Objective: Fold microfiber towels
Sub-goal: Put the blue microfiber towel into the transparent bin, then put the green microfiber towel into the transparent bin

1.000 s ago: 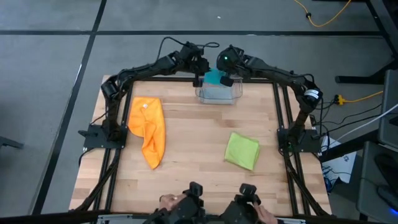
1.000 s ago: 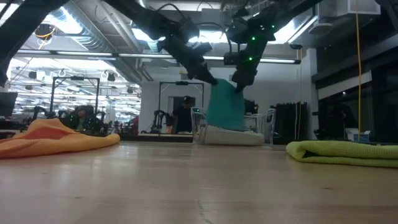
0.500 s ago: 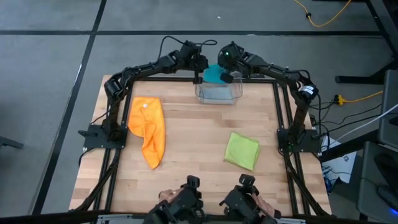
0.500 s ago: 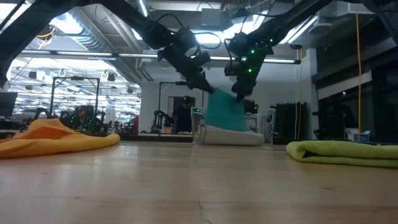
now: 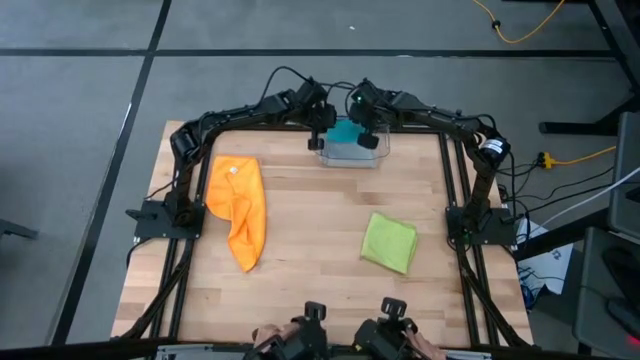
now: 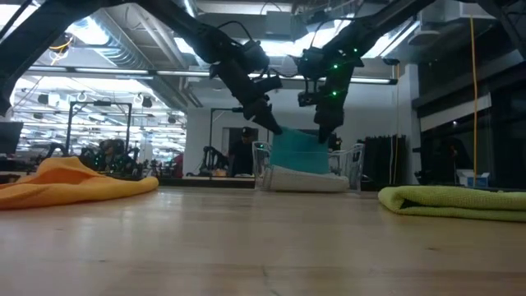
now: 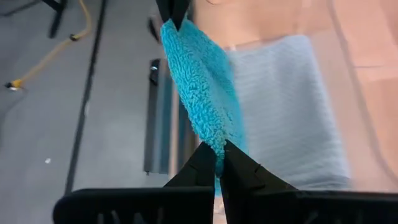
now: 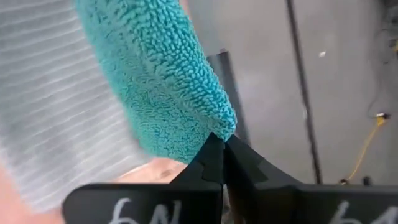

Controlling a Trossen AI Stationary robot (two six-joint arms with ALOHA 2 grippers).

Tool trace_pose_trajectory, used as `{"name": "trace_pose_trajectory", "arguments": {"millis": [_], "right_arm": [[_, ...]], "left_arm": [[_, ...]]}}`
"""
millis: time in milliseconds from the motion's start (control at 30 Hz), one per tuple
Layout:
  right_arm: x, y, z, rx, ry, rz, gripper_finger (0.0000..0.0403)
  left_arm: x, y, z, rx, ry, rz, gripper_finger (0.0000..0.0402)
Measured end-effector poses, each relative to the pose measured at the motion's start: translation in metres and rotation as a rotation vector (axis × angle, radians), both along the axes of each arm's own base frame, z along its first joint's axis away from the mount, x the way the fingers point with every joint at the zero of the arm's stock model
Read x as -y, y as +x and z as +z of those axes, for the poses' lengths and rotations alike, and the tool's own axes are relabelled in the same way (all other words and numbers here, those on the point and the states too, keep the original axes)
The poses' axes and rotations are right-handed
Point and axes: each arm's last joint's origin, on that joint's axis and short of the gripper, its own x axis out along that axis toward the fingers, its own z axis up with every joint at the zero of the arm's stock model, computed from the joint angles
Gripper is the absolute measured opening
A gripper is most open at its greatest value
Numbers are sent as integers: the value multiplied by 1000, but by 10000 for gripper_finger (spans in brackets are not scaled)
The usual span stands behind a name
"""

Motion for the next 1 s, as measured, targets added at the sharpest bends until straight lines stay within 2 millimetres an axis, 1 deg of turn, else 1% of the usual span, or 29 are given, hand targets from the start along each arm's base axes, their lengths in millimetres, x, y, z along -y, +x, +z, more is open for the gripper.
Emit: {"name": "trace_pose_trajectory", "arguments": {"millis": [133, 300, 400, 500, 700, 800, 867, 933, 1000], "right_arm": [[-9, -1, -3, -38, 61, 3, 10], [-24, -2, -8, -45, 235, 69, 16], [-30, -2, -9, -29, 326, 106, 27], [-33, -1, -9, -31, 348, 117, 42], [-39, -5, -10, -61, 416, 93, 73], [-41, -7, -3, -69, 466, 75, 76], [-43, -10, 6, -95, 487, 68, 77], [-45, -11, 18, -109, 506, 47, 77], [-47, -12, 31, -110, 523, 2, 77]], "left_arm": [[14, 5, -3, -26, -58, -6, 0], [28, 9, -7, -62, -142, -20, 0], [34, 9, -9, -79, -185, -29, 8], [37, 9, -10, -78, -241, -26, 28], [39, 6, -12, -86, -329, 12, 86], [38, 6, -13, -88, -339, 26, 110], [38, 5, -12, -88, -336, 33, 119], [40, 4, -7, -88, -325, 71, 122], [43, 2, 3, -79, -295, 112, 122]]}}
